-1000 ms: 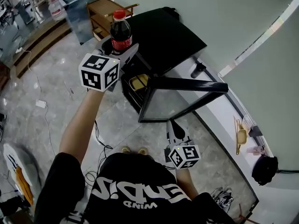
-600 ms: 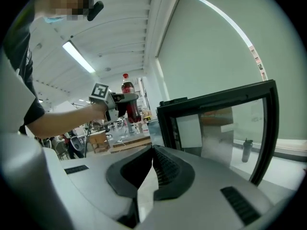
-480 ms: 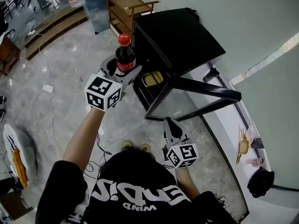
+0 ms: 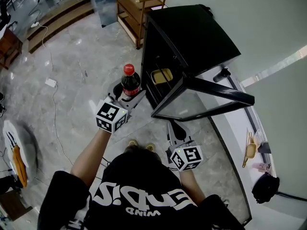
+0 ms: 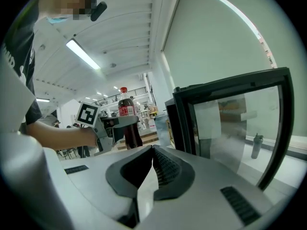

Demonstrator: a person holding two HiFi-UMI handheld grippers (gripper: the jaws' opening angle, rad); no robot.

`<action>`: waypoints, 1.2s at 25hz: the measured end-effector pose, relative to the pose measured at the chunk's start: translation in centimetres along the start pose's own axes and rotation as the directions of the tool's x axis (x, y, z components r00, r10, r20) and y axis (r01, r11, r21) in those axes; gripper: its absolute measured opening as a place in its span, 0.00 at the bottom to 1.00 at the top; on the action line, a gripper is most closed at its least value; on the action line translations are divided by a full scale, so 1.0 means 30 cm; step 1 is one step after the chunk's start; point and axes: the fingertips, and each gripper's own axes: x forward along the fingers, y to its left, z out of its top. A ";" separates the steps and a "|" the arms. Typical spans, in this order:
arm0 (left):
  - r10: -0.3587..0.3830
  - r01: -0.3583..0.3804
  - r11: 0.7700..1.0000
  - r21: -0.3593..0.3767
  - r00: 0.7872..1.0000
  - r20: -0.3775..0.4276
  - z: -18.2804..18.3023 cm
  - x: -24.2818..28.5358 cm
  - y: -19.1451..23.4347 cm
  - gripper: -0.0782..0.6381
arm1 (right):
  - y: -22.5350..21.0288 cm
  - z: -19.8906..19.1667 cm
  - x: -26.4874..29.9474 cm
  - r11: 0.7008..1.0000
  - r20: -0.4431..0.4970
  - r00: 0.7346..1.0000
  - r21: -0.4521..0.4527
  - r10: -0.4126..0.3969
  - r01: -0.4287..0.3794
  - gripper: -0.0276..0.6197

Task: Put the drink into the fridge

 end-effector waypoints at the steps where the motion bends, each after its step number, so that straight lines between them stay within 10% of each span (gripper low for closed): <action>1: 0.001 -0.001 1.000 -0.004 1.000 -0.004 -0.009 -0.005 0.004 0.55 | 0.004 -0.002 0.002 1.000 -0.001 1.000 0.000 -0.002 0.002 0.08; 30: -0.106 0.107 0.993 0.040 0.994 -0.021 -0.469 0.363 0.207 0.55 | -0.041 -0.277 0.341 0.999 0.058 0.997 0.000 -0.045 0.046 0.08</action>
